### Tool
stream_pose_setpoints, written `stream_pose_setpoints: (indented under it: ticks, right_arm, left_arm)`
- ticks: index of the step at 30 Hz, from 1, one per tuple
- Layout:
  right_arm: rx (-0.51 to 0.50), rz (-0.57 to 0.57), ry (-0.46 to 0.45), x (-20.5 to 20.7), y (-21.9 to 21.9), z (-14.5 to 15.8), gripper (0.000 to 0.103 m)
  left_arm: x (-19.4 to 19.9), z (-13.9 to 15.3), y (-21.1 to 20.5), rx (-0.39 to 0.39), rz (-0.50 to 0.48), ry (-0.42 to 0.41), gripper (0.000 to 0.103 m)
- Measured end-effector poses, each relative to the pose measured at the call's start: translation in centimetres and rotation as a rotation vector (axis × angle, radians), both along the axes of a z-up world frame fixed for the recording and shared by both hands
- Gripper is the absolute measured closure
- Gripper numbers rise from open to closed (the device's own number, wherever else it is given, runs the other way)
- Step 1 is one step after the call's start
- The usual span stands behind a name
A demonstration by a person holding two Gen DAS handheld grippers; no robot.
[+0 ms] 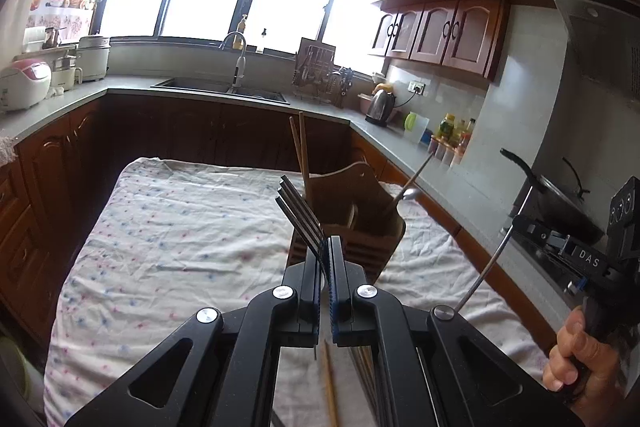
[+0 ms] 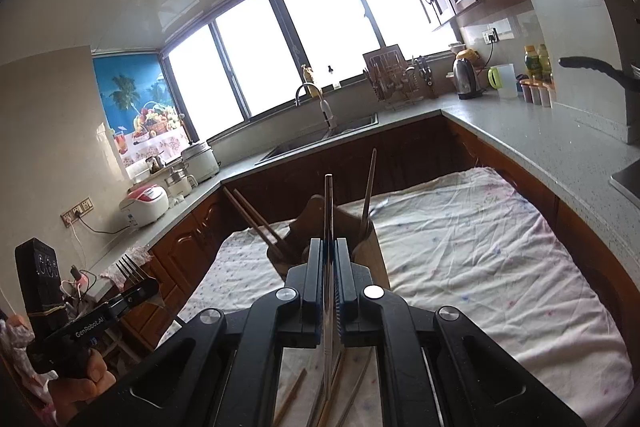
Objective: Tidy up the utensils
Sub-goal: 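Lift the fork and steel chopstick and carry both tools over the holder, then lower the fork and steel chopstick into the holder and open both tools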
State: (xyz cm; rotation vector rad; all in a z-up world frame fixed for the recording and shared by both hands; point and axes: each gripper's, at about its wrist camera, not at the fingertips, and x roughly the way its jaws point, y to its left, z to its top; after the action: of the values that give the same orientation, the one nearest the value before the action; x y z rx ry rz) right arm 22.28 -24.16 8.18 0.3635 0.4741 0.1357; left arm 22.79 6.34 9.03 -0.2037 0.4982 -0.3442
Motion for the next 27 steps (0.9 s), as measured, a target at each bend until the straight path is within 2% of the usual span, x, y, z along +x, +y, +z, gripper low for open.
stream_pose_setpoints:
  ticks: [14, 20, 27]
  right_arm:
    - [-0.033, -0.059, -0.130, 6.6, -0.5, 3.2, 0.098]
    - [-0.077, -0.090, -0.153, 9.2, -0.1, 2.8, 0.098]
    - [-0.111, -0.108, -0.139, 10.9, 0.6, 0.3, 0.098]
  left_arm:
    - [8.3, 1.0, -1.6, -0.044, -0.008, -0.144, 0.102]
    - [12.4, -0.6, -2.6, -0.085, -0.001, -0.183, 0.102]
    - [17.0, -4.5, -4.3, -0.100, 0.008, -0.156, 0.102]
